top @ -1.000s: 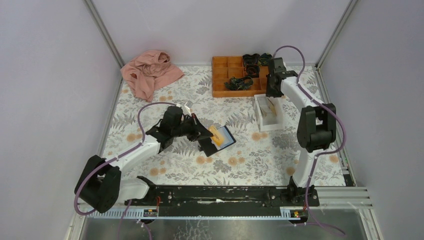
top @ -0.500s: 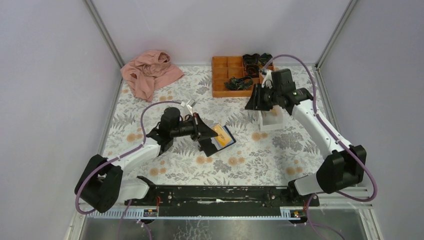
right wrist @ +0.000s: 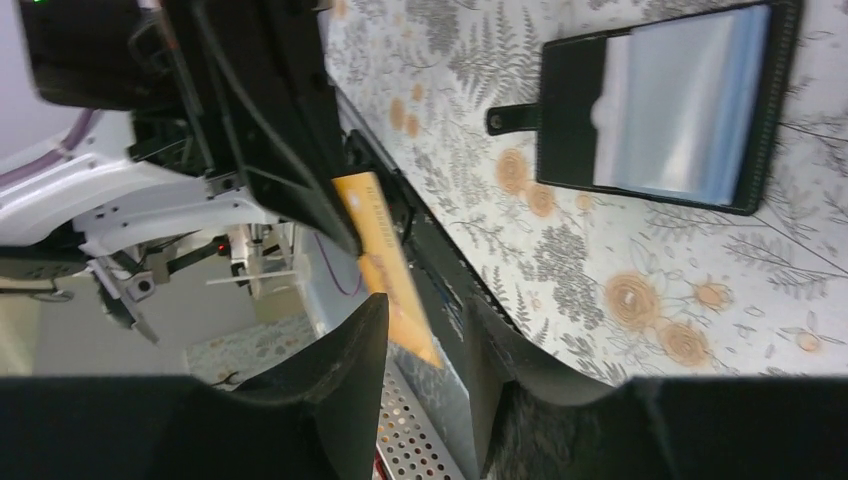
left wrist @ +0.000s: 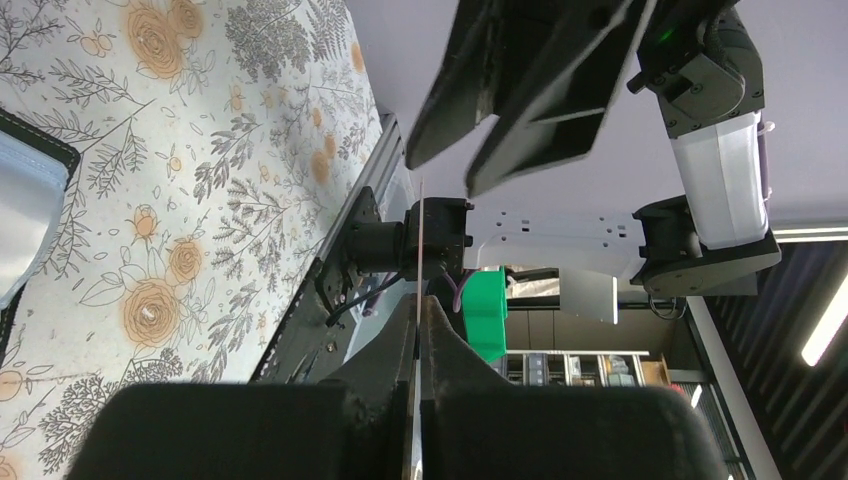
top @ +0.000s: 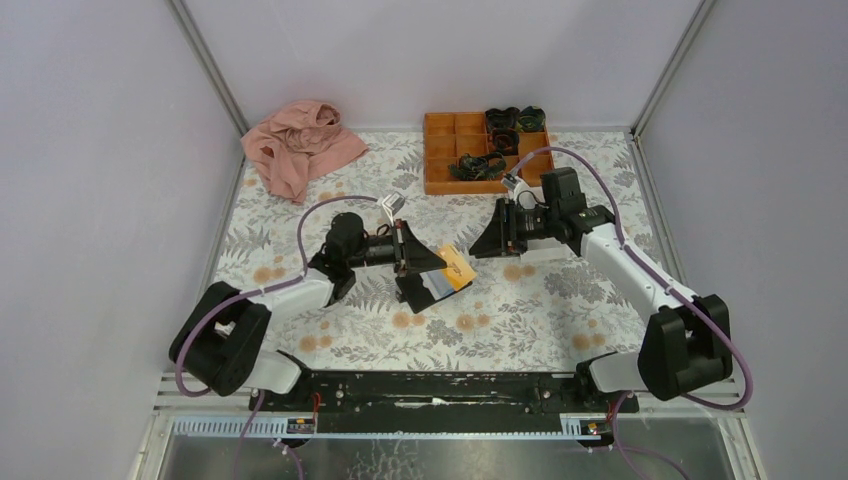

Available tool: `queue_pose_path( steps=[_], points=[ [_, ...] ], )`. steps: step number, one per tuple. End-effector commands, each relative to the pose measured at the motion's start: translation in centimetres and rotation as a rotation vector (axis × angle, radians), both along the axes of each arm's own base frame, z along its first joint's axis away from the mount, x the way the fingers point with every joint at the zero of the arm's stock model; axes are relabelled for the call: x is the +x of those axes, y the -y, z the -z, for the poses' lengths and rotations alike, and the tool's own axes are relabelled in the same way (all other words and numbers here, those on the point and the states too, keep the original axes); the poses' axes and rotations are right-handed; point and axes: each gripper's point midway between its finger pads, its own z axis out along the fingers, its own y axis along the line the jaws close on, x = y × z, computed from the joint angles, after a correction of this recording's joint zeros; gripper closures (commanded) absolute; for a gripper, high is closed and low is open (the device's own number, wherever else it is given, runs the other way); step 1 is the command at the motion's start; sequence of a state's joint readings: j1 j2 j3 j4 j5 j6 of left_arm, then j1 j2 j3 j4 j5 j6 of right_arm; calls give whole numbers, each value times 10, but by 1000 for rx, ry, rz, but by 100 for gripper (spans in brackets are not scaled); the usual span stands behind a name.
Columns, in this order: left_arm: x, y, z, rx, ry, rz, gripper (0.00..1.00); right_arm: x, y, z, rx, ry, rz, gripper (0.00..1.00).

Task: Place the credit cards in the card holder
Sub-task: Adjust the card holder at the center of the board.

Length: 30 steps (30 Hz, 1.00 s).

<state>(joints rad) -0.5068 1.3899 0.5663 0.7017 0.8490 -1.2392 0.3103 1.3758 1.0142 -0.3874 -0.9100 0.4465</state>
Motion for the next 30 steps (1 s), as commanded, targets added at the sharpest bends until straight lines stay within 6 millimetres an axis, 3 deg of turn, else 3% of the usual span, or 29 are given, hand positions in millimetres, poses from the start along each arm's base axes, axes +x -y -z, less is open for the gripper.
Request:
queue_pose_path(
  steps=[1, 14, 19, 24, 30],
  points=[
    [0, 4, -20, -80, 72, 46, 100, -14, -11, -35, 149, 37, -68, 59],
    [-5, 8, -28, -168, 63, 89, 100, -22, -13, -28, 164, 14, -86, 61],
    [-5, 12, -27, -169, 60, 101, 100, -25, -15, -29, 172, 10, -103, 67],
    [-5, 15, -27, -176, 60, 111, 100, -28, -16, -28, 176, 2, -113, 78],
    [-6, 17, -28, -183, 55, 116, 100, -31, -17, -25, 183, -10, -123, 100]
  ],
)
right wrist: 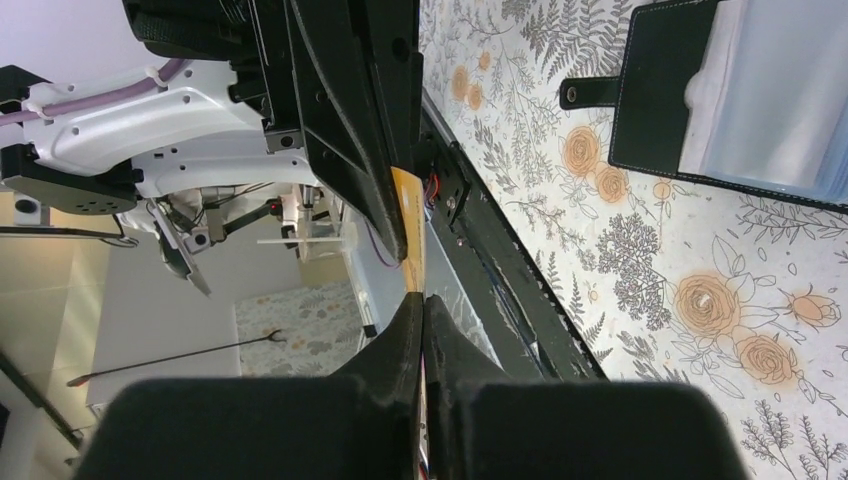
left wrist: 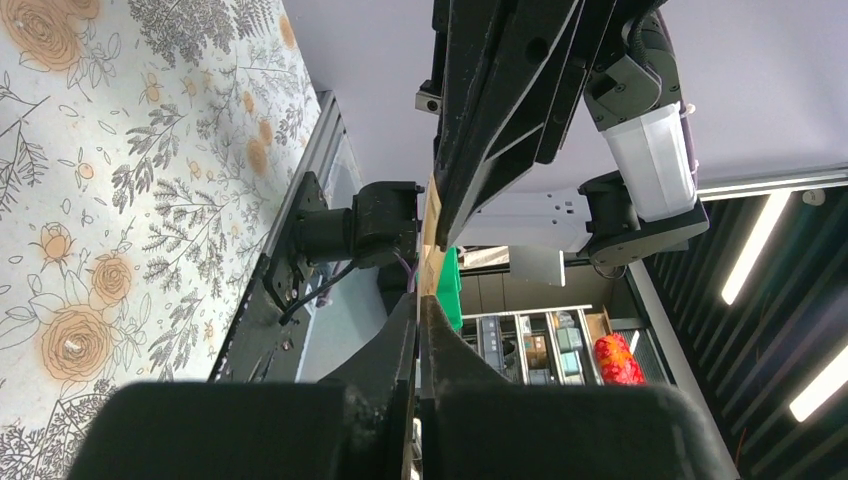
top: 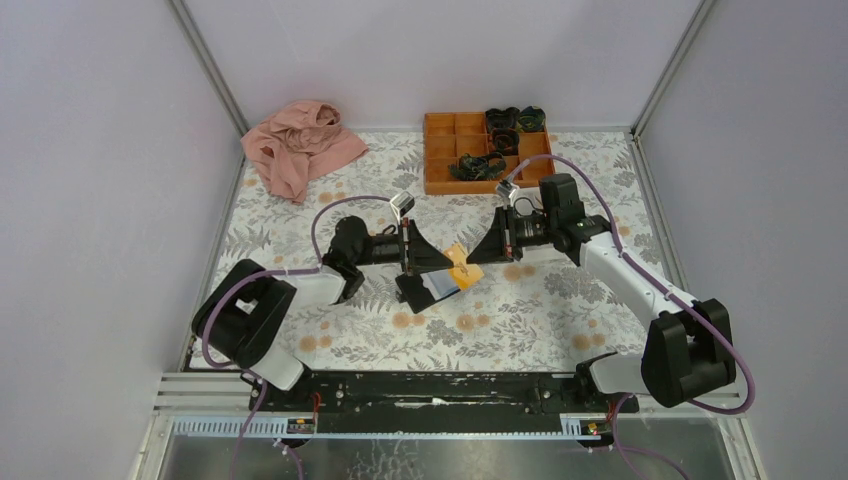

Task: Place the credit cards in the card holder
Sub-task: Adjust the card holder at the center of the board.

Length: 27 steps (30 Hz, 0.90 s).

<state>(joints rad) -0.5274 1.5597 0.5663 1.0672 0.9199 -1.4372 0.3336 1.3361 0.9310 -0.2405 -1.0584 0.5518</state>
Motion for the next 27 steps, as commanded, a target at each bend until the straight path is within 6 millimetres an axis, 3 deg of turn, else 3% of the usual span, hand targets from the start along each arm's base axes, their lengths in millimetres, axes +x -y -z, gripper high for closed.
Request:
queue_pose_path(
  steps=[1, 4, 5, 7, 9, 17, 23, 27],
  points=[
    [-2, 2, -17, -49, 71, 17, 95, -7, -3, -9, 43, 24, -36, 100],
    [2, 0, -7, -17, 41, -25, 57, -8, -4, -8, 47, 18, -35, 100],
    [5, -2, -2, 4, 29, -50, 48, -8, -3, -8, 46, 19, -34, 100],
    [9, -6, 12, 58, 3, -98, 33, -7, -3, -8, 43, 25, -30, 100],
    [13, -12, 21, 102, -15, -154, 27, -6, -2, -5, 27, 34, -20, 100],
    [30, -47, 65, 364, -99, -434, 28, 15, 3, 16, -91, 83, 52, 100],
    [23, -72, 93, 532, -142, -536, 59, 34, 0, 47, -273, 170, 73, 100],
    [15, -74, 113, 602, -178, -528, 70, 46, -3, 72, -388, 224, 90, 100]
  ],
)
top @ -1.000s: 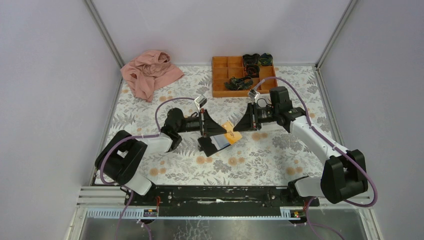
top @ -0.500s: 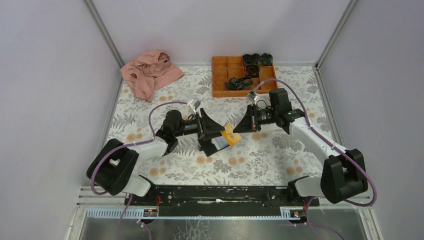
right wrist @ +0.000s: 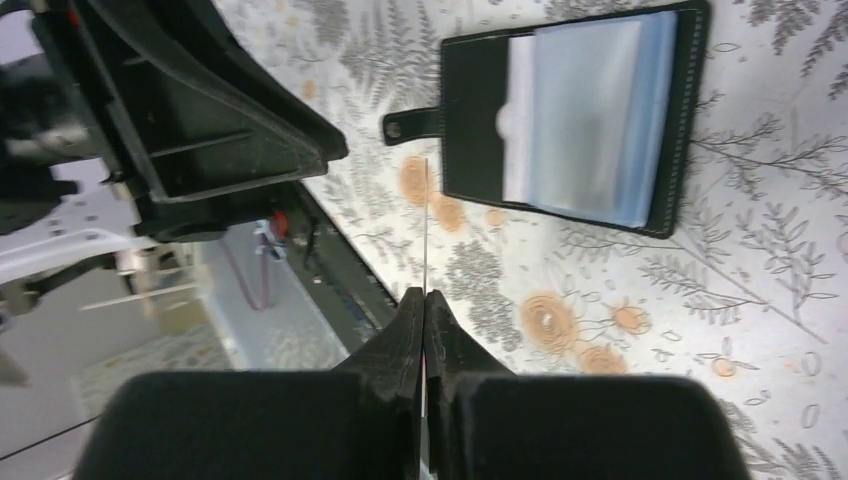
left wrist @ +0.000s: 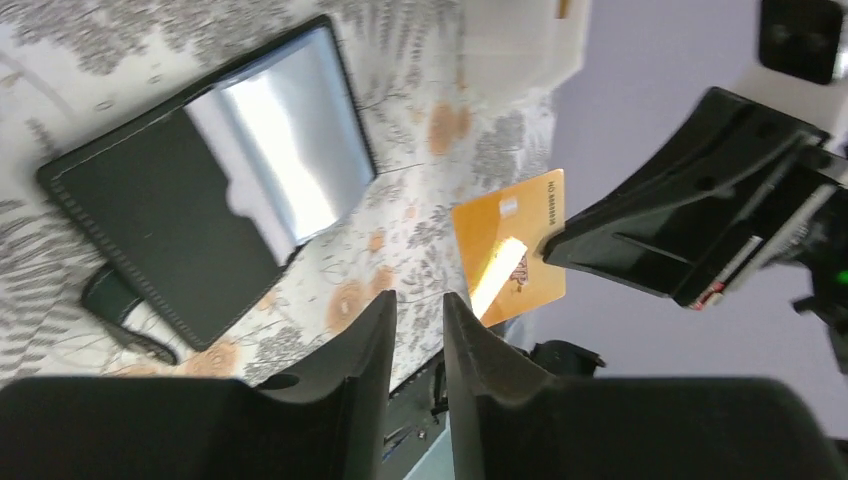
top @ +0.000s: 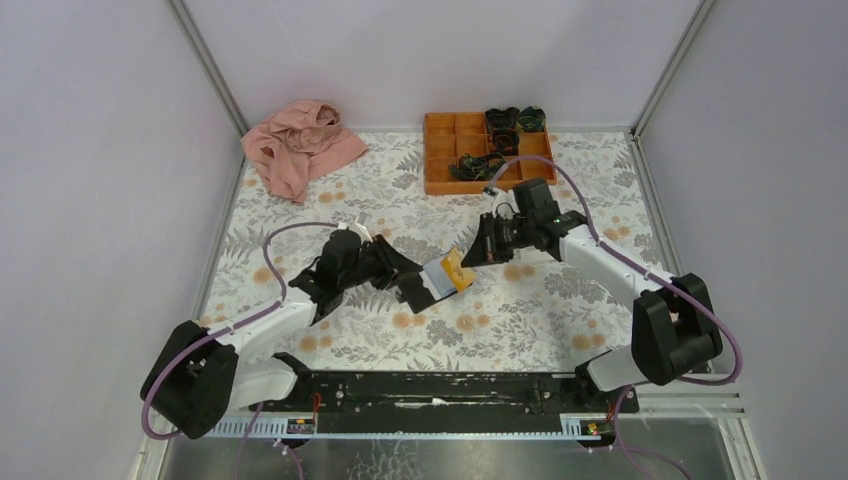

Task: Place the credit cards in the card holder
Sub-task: Adjust the card holder at the center of the board.

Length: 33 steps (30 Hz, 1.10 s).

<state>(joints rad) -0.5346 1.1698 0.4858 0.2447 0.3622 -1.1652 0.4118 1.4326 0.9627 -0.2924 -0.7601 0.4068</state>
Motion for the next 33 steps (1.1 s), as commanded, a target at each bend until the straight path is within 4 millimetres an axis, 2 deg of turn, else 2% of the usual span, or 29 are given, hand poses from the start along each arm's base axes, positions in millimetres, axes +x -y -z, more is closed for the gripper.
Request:
queue_pose_path(
  steps=[1, 9, 16, 33],
  points=[
    [-11, -14, 43, 149, -88, -36, 71, 25, 0, 18, -157, 138, 23, 100],
    [-9, -10, 55, 228, -103, -30, 80, 50, 9, 44, -287, 235, 75, 100],
    [-13, -13, 72, 301, -146, -31, 89, 64, 4, 56, -313, 293, 85, 100],
    [-24, -25, 99, 400, -235, -46, 100, 60, -6, 91, -361, 296, 38, 100]
  ],
)
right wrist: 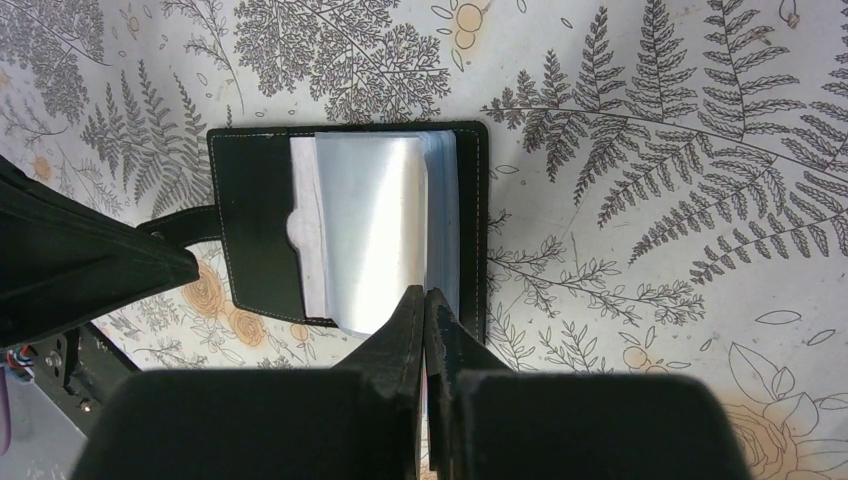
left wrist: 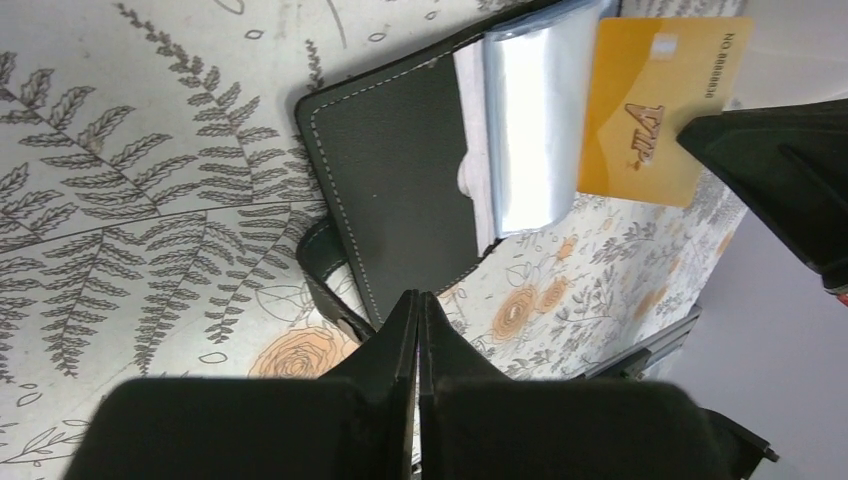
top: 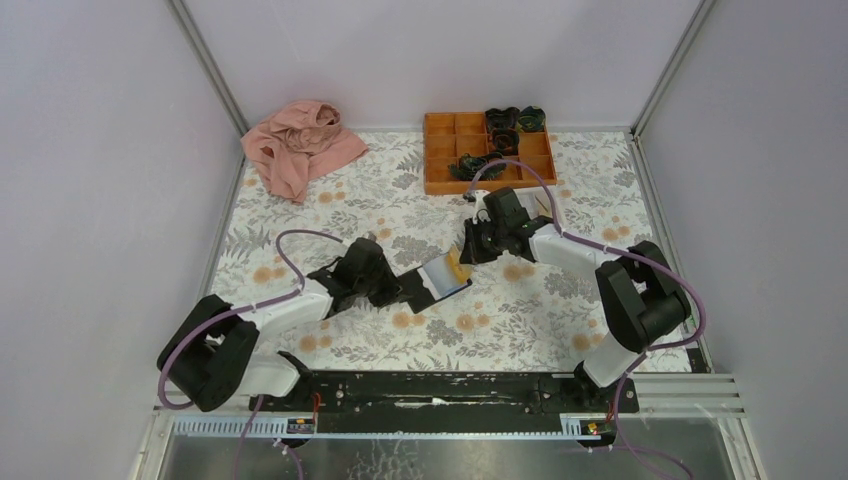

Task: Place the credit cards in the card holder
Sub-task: Adjust the card holder at the center of the board.

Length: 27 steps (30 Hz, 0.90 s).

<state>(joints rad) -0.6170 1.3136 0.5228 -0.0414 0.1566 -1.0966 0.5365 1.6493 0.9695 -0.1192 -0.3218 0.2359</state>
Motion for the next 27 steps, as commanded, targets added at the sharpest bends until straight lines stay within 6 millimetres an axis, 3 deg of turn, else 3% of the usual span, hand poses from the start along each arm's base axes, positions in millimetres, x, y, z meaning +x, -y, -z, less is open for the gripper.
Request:
queue_pose_path(
  steps=[1, 18, 21, 27],
  points=[
    [-3, -3, 10, 57, -27, 0, 100, 6, -5, 1, -3, 49, -12, 100],
    [-19, -17, 41, 215, -134, 24, 100, -9, -27, -2, 66, 26, -49, 100],
    [-21, -18, 45, 227, -148, 30, 100, -12, -32, 5, 59, 8, -61, 100],
    [-20, -17, 49, 238, -156, 36, 100, -19, -48, -3, 78, 23, -94, 100]
  ],
)
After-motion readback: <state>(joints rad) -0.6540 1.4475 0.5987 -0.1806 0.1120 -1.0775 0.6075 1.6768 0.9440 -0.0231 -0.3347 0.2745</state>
